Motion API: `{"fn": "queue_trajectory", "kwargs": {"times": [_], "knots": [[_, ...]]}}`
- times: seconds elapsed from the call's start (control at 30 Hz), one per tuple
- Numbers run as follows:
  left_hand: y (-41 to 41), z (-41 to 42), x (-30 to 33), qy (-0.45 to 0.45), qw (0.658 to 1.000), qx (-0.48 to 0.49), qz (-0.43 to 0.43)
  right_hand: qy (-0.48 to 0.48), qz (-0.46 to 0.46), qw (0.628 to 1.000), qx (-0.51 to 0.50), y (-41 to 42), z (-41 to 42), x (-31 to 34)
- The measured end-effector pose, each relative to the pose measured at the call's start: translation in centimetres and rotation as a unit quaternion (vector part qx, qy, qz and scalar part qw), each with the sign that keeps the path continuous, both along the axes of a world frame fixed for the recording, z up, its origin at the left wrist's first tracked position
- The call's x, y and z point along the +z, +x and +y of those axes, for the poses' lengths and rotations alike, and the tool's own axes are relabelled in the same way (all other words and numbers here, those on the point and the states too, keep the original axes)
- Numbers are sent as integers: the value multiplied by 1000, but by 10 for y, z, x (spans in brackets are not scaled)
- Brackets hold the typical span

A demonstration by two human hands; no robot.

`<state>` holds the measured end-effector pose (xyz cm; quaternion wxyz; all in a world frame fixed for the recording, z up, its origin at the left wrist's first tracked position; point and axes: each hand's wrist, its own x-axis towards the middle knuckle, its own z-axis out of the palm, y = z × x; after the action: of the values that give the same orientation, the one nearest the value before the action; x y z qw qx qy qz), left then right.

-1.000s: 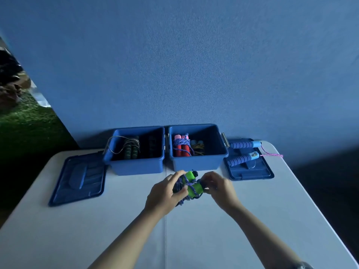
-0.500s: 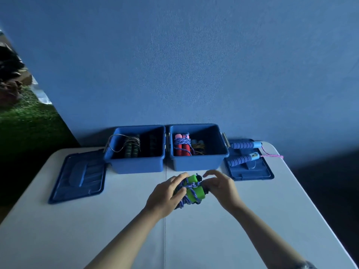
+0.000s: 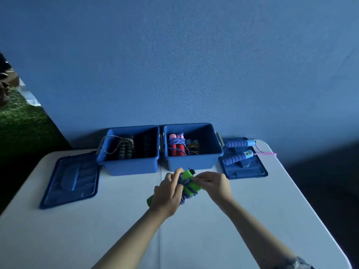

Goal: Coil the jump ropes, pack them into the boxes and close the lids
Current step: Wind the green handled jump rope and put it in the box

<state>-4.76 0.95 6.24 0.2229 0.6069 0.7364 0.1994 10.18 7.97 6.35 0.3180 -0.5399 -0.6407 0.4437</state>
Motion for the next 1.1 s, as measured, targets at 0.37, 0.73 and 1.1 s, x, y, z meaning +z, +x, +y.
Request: {"fn": "queue_trajectory", "kwargs": {"times": [0.37,0.73,1.1], "knots": [[15,18,10,54,981,85,-164,-124,121,985,21,-5,9,4],[29,49,12,-13,928,177,-328,-152,174,971,68,-12,3,-5],[35,56,4,-5,935,177,-307,-42,-8,992,117,-9,9,-4]]}}
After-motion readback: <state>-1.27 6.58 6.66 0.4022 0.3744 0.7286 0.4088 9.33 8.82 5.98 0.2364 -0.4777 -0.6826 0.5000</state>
